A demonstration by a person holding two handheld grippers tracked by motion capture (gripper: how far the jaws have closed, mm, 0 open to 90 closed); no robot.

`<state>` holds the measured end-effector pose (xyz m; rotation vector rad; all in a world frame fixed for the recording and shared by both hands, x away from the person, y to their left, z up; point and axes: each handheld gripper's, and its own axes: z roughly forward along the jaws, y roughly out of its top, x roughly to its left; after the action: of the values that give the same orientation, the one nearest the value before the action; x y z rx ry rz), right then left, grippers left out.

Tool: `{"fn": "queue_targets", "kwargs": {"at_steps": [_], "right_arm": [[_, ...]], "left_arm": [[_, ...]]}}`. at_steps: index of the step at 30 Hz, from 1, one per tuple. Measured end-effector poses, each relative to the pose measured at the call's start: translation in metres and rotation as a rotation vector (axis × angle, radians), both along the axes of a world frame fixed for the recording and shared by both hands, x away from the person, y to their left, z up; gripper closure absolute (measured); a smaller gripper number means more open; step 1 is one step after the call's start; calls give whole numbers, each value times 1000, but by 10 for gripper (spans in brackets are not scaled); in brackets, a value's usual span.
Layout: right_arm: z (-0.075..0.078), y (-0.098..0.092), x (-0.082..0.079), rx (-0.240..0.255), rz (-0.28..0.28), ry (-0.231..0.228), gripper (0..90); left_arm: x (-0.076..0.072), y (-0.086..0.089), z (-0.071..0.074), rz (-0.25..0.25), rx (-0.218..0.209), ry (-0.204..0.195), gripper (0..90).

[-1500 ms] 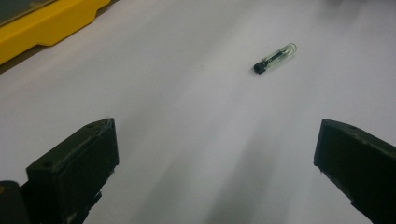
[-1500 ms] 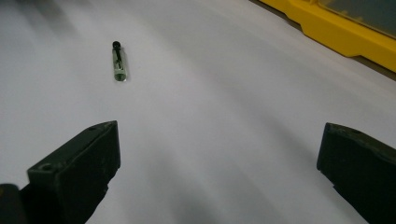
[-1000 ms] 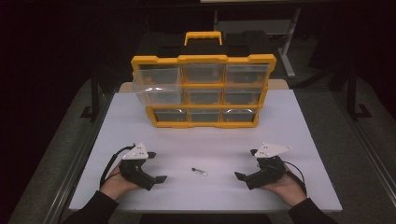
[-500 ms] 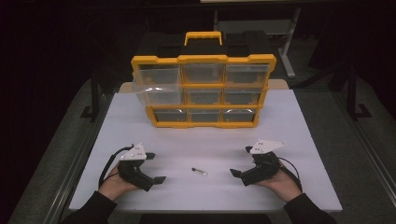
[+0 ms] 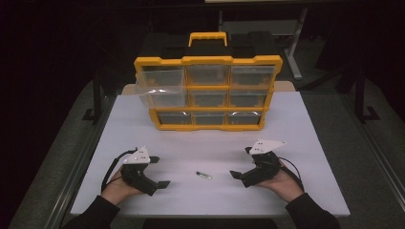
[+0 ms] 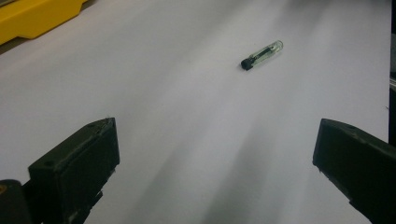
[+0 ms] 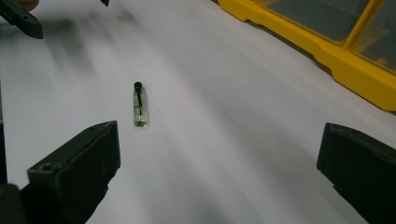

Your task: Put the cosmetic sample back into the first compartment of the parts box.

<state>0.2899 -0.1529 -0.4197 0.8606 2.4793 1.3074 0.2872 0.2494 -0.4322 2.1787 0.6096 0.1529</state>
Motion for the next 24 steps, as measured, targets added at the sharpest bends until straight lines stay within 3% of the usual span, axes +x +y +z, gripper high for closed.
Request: {"fn": "queue_targets", "kwargs": {"at_steps": [24], "right_arm": [[2,24,12,-16,49,8,0]], "left_arm": [[-2,0,0,-6,11,-4,0]]}}
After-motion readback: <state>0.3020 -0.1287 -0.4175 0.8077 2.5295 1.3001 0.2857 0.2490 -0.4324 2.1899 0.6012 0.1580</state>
